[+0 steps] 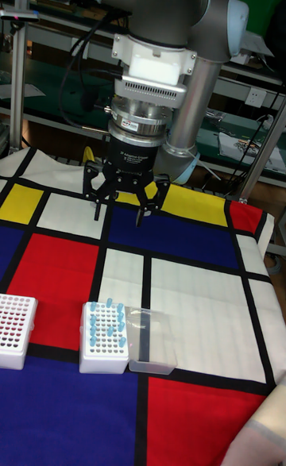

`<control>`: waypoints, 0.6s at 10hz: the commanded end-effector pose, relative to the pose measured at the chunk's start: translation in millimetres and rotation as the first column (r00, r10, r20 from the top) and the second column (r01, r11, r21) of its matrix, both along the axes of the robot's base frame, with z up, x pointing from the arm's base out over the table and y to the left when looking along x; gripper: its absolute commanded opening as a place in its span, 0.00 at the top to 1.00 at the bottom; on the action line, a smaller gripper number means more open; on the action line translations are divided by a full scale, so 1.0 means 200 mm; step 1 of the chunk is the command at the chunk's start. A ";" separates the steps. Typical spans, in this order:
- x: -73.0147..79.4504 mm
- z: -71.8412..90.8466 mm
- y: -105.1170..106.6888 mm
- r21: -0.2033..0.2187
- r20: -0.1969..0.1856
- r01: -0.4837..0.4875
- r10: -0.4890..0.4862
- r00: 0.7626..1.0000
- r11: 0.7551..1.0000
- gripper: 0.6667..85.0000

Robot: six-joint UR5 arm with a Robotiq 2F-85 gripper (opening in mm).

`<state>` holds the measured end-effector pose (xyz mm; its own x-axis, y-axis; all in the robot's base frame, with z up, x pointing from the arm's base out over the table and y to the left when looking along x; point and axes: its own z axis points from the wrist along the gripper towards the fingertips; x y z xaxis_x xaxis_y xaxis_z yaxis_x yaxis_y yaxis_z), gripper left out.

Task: Transfer all medium pipette tips from one holder to another

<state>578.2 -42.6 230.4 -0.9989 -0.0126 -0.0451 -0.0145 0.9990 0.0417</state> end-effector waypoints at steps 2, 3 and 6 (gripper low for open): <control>0.12 -0.02 0.04 0.018 0.027 0.000 -0.001 1.000 1.000 0.21; 0.16 -0.03 0.02 -0.007 0.036 -0.007 0.007 0.999 1.000 0.22; 0.19 -0.03 0.06 0.014 0.037 0.005 -0.006 0.999 1.000 0.24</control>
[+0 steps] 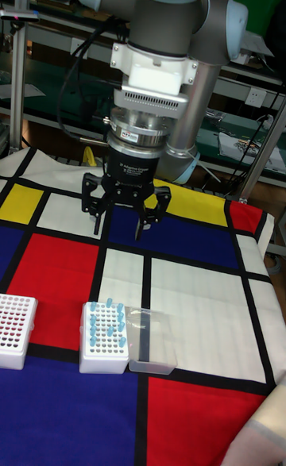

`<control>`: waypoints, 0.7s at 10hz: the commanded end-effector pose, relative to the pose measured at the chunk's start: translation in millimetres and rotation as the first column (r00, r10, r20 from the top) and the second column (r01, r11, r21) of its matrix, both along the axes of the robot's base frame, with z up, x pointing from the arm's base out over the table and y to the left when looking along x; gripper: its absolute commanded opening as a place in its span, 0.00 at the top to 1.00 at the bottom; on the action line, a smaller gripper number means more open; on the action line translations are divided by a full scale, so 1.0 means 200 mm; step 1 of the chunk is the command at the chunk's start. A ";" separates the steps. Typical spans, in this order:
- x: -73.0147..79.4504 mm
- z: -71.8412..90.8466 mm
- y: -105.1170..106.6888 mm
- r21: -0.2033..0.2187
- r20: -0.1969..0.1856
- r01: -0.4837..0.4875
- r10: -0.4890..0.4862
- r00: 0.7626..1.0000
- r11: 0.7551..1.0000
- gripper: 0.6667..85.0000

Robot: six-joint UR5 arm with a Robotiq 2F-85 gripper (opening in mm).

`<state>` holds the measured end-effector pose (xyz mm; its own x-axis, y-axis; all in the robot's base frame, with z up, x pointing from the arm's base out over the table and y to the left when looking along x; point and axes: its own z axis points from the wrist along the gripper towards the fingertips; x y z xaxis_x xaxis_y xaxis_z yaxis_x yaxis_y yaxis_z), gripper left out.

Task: Transfer all medium pipette tips from one holder to another

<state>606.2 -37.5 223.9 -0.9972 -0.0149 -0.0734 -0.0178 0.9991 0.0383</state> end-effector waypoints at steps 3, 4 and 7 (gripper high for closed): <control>0.10 -0.02 0.07 0.047 0.043 0.027 -0.029 0.999 0.999 0.26; 0.14 -0.04 0.08 0.053 0.059 0.033 -0.036 0.998 0.998 0.27; 0.16 -0.05 0.10 0.062 0.058 0.062 -0.066 0.996 0.996 0.31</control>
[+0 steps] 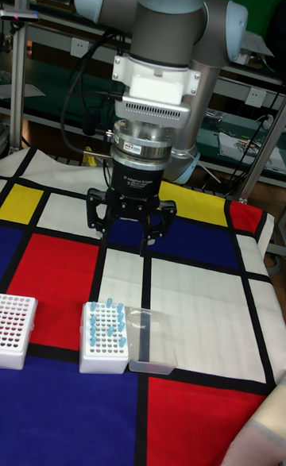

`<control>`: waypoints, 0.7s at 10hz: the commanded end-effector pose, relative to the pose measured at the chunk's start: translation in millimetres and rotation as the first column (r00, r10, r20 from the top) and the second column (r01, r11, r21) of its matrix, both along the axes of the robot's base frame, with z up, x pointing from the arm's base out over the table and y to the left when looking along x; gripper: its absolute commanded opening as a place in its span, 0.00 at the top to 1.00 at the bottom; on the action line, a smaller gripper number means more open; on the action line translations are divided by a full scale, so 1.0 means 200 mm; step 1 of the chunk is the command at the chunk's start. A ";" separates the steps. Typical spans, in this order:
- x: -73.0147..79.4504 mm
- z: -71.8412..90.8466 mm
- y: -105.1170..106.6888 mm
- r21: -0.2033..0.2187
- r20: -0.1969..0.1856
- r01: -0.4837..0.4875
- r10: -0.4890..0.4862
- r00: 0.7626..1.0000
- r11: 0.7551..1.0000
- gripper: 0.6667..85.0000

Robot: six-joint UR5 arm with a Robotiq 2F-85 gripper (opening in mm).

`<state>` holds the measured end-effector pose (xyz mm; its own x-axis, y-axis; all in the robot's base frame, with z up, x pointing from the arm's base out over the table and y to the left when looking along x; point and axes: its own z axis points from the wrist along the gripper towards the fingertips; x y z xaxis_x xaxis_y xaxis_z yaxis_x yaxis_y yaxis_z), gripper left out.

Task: Transfer all medium pipette tips from one holder to another

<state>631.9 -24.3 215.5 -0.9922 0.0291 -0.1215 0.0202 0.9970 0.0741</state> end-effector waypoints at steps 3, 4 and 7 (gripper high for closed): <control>0.01 0.01 0.01 0.027 -0.008 0.023 -0.023 1.000 0.999 0.32; 0.00 0.01 0.00 0.020 -0.011 0.026 -0.026 1.000 0.999 0.33; -0.02 0.01 -0.01 0.015 -0.028 0.028 -0.028 0.999 0.999 0.34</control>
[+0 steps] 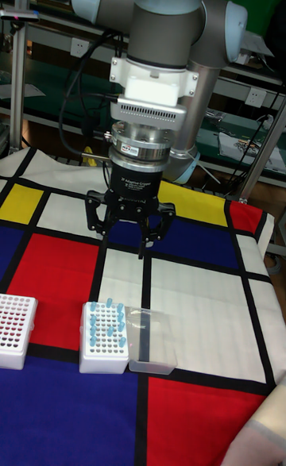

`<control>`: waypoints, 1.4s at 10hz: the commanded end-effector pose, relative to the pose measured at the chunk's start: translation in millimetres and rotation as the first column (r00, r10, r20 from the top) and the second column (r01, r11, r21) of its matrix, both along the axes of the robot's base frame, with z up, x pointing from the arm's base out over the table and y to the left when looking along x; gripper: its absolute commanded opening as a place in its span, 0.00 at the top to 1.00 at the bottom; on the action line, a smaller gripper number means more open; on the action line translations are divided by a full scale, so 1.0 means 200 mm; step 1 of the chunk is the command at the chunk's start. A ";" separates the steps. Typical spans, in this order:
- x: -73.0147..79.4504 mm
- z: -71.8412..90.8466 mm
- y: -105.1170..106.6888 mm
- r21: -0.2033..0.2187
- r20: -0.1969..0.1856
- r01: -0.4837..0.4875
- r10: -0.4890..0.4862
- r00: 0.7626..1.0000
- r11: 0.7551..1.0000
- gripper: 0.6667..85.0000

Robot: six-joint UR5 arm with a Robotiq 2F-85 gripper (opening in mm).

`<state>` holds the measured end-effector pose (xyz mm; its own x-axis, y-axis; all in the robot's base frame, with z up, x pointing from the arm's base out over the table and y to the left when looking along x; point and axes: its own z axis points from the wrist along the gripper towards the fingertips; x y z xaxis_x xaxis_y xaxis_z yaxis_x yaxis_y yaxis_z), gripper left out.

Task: Transfer all medium pipette tips from one holder to another

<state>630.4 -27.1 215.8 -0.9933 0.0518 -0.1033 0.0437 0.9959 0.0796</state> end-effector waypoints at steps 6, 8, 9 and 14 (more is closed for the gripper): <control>-0.02 0.01 0.00 0.006 -0.023 -0.001 0.001 1.000 1.000 0.35; -0.03 0.01 0.01 0.009 -0.024 -0.003 0.003 1.000 1.000 0.35; -0.02 0.01 0.01 0.010 -0.024 -0.003 0.003 1.000 1.000 0.35; -0.04 0.01 0.06 0.047 -0.034 0.001 0.000 0.999 0.999 0.36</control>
<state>624.1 -24.5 215.9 -0.9961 0.0514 -0.0721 0.0450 0.9952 0.0871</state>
